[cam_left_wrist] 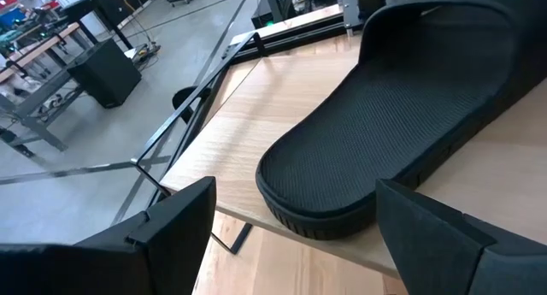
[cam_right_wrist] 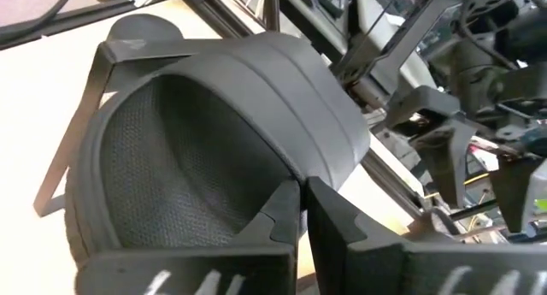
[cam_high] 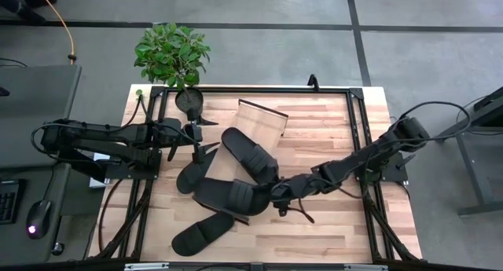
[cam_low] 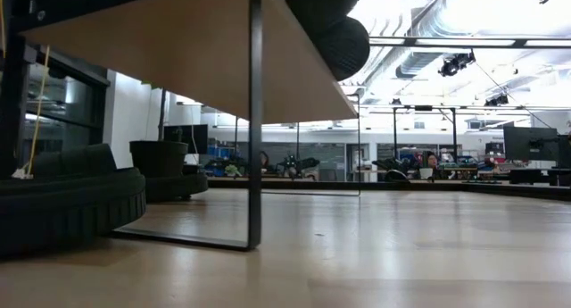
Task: Pick and place slides into the shelf
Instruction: Adjust the black slides on the shelf
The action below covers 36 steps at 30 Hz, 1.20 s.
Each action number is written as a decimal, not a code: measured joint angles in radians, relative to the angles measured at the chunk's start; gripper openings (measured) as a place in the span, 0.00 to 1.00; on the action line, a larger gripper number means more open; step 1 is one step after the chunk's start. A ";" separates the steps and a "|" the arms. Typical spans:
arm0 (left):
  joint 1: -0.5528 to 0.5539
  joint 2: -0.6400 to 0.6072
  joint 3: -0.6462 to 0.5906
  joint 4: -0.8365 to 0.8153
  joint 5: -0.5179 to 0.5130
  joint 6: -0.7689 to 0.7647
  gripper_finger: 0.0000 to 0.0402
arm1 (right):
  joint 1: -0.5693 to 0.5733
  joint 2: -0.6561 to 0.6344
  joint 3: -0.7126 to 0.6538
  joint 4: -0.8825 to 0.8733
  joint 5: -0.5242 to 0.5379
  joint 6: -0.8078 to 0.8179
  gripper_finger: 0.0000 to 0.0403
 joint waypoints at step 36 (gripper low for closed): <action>0.000 0.000 0.000 -0.001 0.000 0.000 0.75 | -0.017 0.073 0.161 -0.232 0.139 0.115 0.40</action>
